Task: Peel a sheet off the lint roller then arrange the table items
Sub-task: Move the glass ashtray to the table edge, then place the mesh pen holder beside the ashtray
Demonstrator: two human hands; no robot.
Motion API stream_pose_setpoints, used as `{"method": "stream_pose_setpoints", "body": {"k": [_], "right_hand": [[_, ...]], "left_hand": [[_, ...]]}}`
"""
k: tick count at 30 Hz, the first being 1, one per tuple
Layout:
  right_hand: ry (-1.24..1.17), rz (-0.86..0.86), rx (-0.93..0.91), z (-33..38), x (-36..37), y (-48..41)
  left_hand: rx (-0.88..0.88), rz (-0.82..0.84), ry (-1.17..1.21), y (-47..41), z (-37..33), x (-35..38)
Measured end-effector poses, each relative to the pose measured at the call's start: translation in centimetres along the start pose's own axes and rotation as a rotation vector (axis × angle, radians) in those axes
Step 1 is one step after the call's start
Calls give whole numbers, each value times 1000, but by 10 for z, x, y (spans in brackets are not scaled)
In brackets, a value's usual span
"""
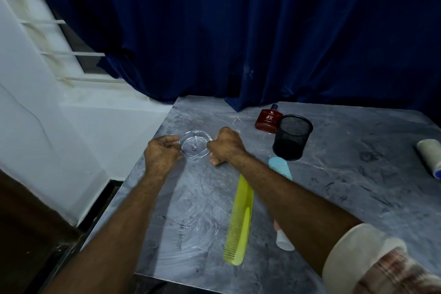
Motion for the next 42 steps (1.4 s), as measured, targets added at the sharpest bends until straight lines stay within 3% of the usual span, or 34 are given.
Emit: {"method": "stream_pose_setpoints", "body": {"k": [20, 23, 26, 29, 32, 37, 39, 42], "right_hand": [[-112, 31, -44, -2, -2, 3], [-147, 55, -75, 4, -15, 20], [-147, 24, -173, 9, -46, 49], [-202, -79, -286, 5, -89, 82], [-313, -255, -317, -13, -140, 102], [-233, -602, -209, -75, -213, 107], [-190, -643, -165, -101, -227, 101], [-175, -574, -111, -125, -231, 89]], "left_hand": [[2, 3, 36, 9, -7, 0], [99, -115, -175, 11, -14, -6], [286, -183, -213, 26, -32, 4], [474, -59, -147, 47, -58, 35], [542, 150, -68, 67, -81, 80], [463, 447, 25, 81, -91, 162], [395, 530, 19, 82, -86, 190], [353, 613, -21, 81, -76, 219]]}}
Point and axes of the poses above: each hand's wrist, its own y-axis away from the middle knuckle, its own x-axis out of the palm, z = x × y, the point moved 5 cm from there along -y, towards the middle knuckle, and after that the axes turned 2 degrees about z, right-handed, at the moved point
